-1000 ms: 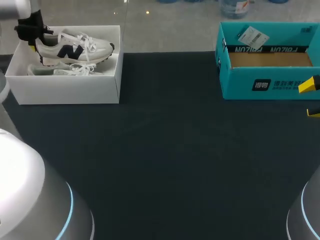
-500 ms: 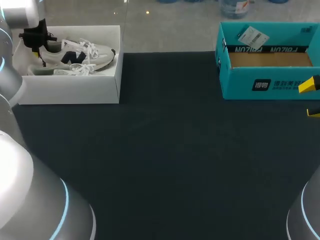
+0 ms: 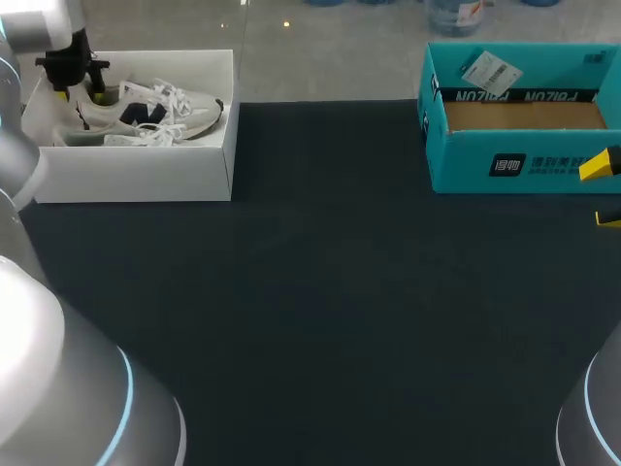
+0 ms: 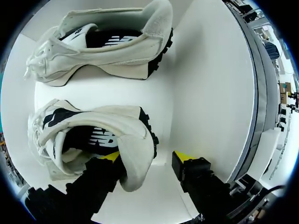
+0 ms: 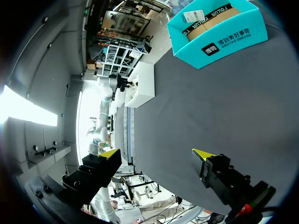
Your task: Take the shoe out of the shoebox, open the shoe tongue, remove and reinsert the insole, then place the shoe into the shoebox
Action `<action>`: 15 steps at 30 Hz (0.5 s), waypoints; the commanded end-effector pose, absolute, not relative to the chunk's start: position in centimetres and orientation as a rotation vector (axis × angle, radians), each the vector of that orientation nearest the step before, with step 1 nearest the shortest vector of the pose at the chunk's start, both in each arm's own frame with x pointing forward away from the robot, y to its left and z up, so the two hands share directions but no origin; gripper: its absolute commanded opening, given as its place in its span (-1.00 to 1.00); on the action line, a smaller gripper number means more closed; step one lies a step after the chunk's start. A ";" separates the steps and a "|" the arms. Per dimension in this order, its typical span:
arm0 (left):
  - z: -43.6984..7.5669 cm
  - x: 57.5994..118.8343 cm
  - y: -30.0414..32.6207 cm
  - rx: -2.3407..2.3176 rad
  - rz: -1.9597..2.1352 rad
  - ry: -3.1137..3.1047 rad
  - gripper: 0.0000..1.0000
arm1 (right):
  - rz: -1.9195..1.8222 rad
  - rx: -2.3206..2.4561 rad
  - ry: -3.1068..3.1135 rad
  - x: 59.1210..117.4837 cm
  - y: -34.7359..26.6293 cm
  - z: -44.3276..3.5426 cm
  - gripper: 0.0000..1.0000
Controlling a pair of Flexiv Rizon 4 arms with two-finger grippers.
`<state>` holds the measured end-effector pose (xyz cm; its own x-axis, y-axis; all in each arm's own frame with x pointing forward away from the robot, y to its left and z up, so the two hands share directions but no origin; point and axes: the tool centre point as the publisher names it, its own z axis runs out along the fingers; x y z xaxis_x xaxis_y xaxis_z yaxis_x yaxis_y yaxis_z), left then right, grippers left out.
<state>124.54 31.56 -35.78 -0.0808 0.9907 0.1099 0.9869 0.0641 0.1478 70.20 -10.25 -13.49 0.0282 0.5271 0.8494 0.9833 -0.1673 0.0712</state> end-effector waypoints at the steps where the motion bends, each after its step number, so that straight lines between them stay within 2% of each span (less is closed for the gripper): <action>1: -32.4 124.4 31.7 2.179 0.092 2.352 1.00 | -1.047 -1.752 -1.536 70.1 -10.2 -13.5 1.00; 15: -26.3 120.4 31.2 2.187 0.110 2.384 1.00 | -1.047 -1.752 -1.536 70.1 -10.2 -13.5 1.00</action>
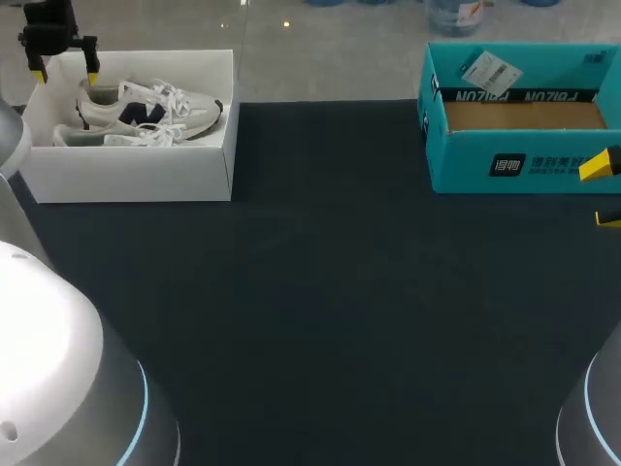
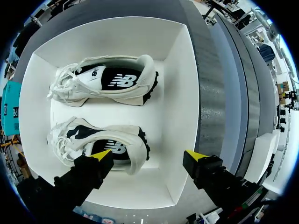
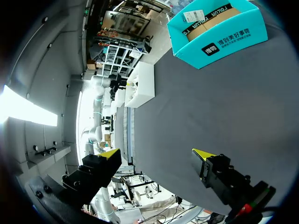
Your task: Take the shoe out of the shoebox, open the shoe tongue, remove and reinsert the insole, then place the shoe into the shoebox
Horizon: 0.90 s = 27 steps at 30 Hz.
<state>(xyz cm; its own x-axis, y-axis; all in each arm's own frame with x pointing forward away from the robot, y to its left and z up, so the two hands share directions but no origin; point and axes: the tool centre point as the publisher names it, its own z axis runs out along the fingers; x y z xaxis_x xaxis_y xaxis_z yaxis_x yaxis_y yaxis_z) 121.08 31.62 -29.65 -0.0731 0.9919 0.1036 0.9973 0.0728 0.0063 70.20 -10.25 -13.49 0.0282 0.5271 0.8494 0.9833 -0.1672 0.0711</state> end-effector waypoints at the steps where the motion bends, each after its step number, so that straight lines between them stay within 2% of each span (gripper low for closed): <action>1: -25.7 120.2 31.3 -2.050 -0.098 -2.257 1.00 | -1.047 -1.752 -1.536 70.1 -10.2 -13.5 1.00; 4: -24.1 119.7 31.4 -2.052 -0.081 -2.265 1.00 | -1.047 -1.752 -1.536 70.1 -10.2 -13.5 1.00; 21: -24.1 119.7 31.4 -2.052 -0.081 -2.265 1.00 | -1.047 -1.752 -1.536 70.1 -10.2 -13.5 1.00; 27: -24.5 115.6 32.9 -2.127 -0.032 -2.244 1.00 | -1.047 -1.752 -1.536 70.1 -10.2 -13.5 1.00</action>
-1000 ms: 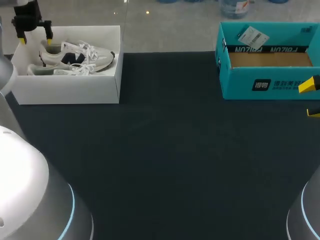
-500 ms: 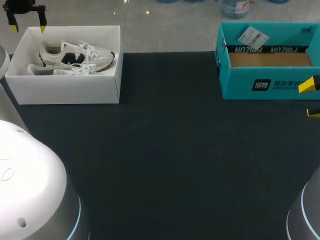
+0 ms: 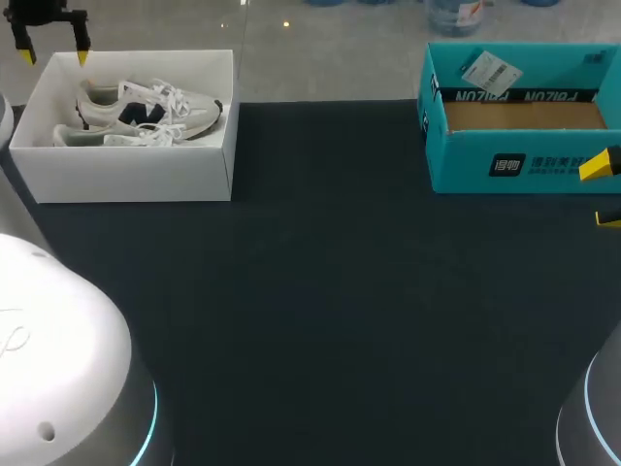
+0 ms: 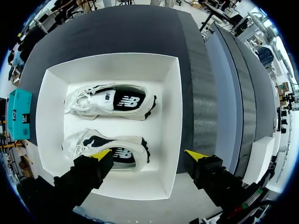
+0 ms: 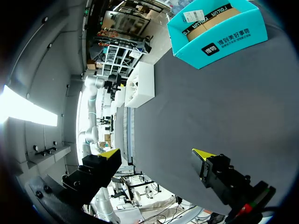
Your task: Take the shoe out of the shoebox, open the shoe tongue, remove and reinsert the insole, then place the shoe into the shoebox
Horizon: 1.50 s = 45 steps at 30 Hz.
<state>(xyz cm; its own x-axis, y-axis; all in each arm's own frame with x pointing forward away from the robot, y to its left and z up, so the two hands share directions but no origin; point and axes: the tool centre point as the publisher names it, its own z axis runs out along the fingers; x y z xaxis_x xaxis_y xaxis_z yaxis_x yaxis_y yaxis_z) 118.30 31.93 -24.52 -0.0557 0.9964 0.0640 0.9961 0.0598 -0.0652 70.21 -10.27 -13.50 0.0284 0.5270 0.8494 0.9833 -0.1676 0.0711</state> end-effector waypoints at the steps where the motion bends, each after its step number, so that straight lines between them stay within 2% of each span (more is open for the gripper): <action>1: -24.5 115.0 33.1 -2.133 -0.036 -2.250 1.00 | -1.047 -1.752 -1.536 70.1 -10.2 -13.5 1.00; 20: -24.6 106.0 33.2 -2.212 -0.211 -2.268 1.00 | -1.047 -1.752 -1.536 70.1 -10.2 -13.5 1.00; 32: -25.8 104.3 32.5 -2.253 -0.235 -2.266 1.00 | -1.047 -1.752 -1.536 70.1 -10.2 -13.5 1.00; 45: -26.4 106.1 30.8 -2.239 -0.208 -2.229 1.00 | -1.047 -1.752 -1.536 70.1 -10.2 -13.5 1.00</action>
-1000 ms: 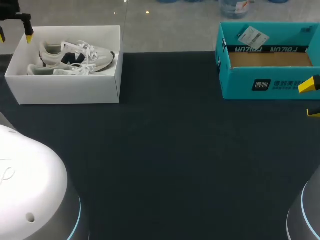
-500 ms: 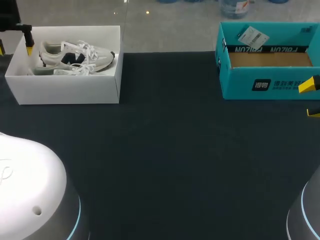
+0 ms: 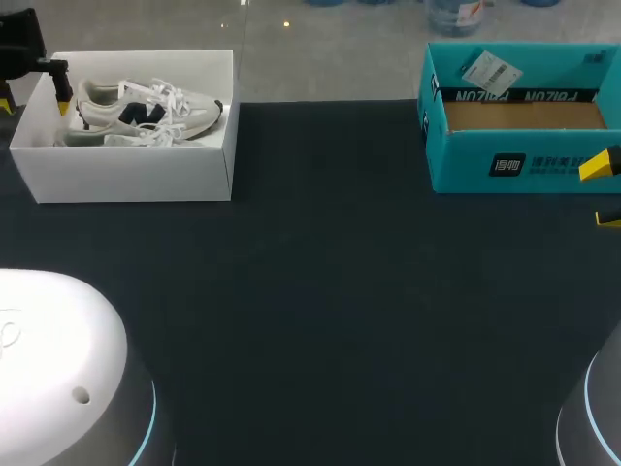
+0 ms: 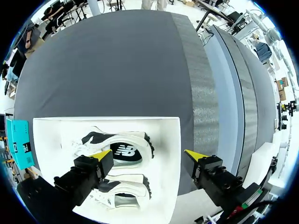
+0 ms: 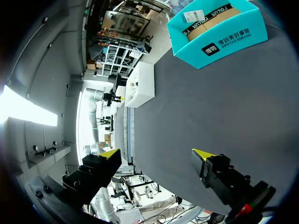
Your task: Take the shoe out of the shoebox, open the shoe tongue, remove and reinsert the insole, then place the shoe into the shoebox
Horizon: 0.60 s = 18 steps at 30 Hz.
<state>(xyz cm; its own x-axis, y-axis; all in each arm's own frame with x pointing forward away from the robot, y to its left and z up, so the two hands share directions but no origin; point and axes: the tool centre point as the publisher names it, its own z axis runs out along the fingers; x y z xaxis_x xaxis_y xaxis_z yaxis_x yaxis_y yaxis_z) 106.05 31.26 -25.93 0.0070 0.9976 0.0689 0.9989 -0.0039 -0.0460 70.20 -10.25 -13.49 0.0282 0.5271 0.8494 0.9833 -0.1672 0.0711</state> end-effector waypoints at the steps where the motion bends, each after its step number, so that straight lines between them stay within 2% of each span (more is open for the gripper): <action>1: -26.5 106.2 30.8 -2.242 -0.197 -2.224 1.00 | -1.047 -1.752 -1.536 70.1 -10.2 -13.5 1.00; 18: -26.3 106.6 31.1 -2.237 -0.094 -2.199 1.00 | -1.047 -1.752 -1.536 70.1 -10.2 -13.5 1.00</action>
